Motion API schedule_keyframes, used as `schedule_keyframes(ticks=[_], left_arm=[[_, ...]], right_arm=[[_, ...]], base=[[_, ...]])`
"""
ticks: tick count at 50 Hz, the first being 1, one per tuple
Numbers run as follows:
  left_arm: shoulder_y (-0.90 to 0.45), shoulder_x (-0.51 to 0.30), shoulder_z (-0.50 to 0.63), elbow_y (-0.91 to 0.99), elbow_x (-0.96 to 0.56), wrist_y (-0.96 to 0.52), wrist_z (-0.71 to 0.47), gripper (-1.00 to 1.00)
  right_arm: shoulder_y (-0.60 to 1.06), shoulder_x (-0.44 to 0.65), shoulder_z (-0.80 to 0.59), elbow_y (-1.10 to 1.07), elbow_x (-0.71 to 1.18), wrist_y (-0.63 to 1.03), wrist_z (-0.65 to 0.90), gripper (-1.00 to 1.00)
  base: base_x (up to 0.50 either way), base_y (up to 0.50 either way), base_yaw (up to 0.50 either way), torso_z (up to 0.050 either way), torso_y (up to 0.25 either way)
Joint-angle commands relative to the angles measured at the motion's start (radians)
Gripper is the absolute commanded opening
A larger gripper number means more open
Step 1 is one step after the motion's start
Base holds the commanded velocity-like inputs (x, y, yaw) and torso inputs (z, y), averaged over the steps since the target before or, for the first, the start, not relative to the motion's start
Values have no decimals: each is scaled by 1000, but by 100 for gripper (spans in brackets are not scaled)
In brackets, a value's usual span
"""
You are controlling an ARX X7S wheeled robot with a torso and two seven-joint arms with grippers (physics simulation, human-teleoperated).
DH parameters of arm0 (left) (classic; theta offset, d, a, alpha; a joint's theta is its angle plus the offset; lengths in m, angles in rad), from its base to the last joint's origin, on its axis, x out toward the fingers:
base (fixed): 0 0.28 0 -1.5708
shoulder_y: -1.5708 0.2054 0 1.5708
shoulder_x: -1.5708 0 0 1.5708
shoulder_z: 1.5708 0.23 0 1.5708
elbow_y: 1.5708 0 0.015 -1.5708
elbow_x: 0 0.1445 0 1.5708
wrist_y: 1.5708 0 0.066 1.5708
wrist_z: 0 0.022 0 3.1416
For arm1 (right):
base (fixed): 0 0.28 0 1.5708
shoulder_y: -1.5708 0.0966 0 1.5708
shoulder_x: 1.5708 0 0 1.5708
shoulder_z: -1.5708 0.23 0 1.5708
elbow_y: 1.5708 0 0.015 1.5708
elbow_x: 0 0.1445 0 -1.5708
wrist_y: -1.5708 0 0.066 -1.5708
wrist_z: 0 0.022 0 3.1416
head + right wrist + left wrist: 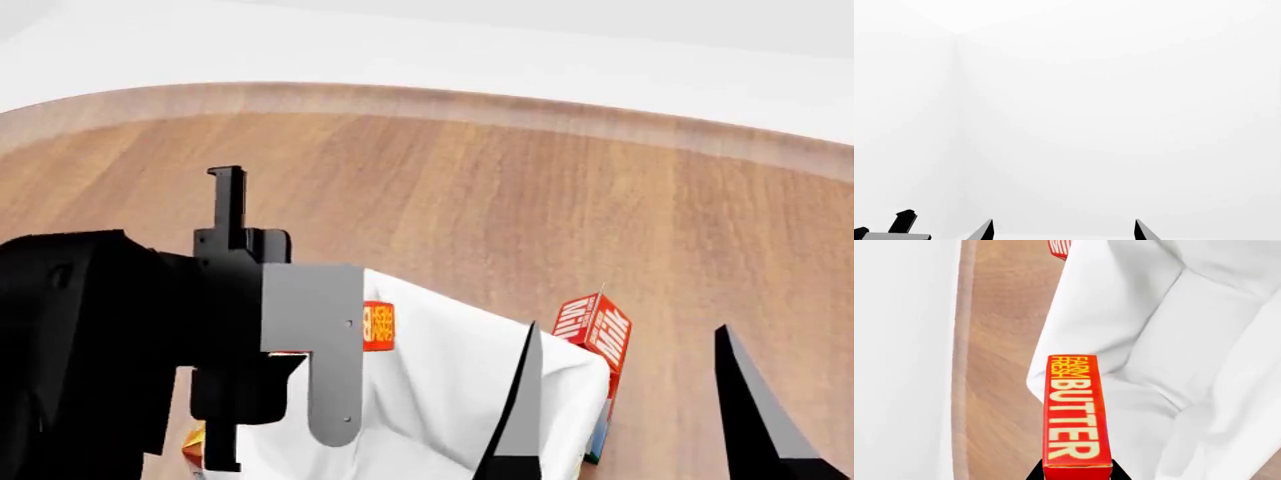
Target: Pick up the butter and put it in the basket.
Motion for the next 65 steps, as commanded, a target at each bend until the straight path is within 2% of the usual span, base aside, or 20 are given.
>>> schedule_keyframes(ticks=[1, 9, 14, 15, 26, 45, 65], left_arm=[[-65, 38, 45, -169, 52, 183, -33, -100], [-63, 32, 64, -209, 31, 264, -72, -100], [-63, 26, 86, -198, 27, 271, -41, -100], [-58, 18, 102, -179, 28, 259, -6, -100], [-39, 43, 92, -186, -29, 291, -3, -100], [-20, 72, 94, -250, -91, 352, -33, -100], [1, 119, 111, -384, -141, 456, -113, -100]], right_arm=[[-6, -28, 36, 59, -37, -58, -49, 100], [0, -27, 34, 63, -31, -54, -48, 100], [-9, -23, 38, 61, -32, -61, -46, 100], [-7, -21, 39, 56, -30, -57, -43, 100], [-9, -19, 42, 60, -26, -66, -41, 100], [-29, -26, 34, 106, -37, -112, -60, 100], [-31, -31, 30, 137, -32, -131, -68, 100]], base=[[0, 0, 0, 0, 0], [0, 0, 0, 1, 1], [0, 0, 0, 0, 0], [0, 0, 0, 0, 10], [0, 0, 0, 0, 1], [0, 0, 0, 1, 1], [0, 0, 0, 1, 1]])
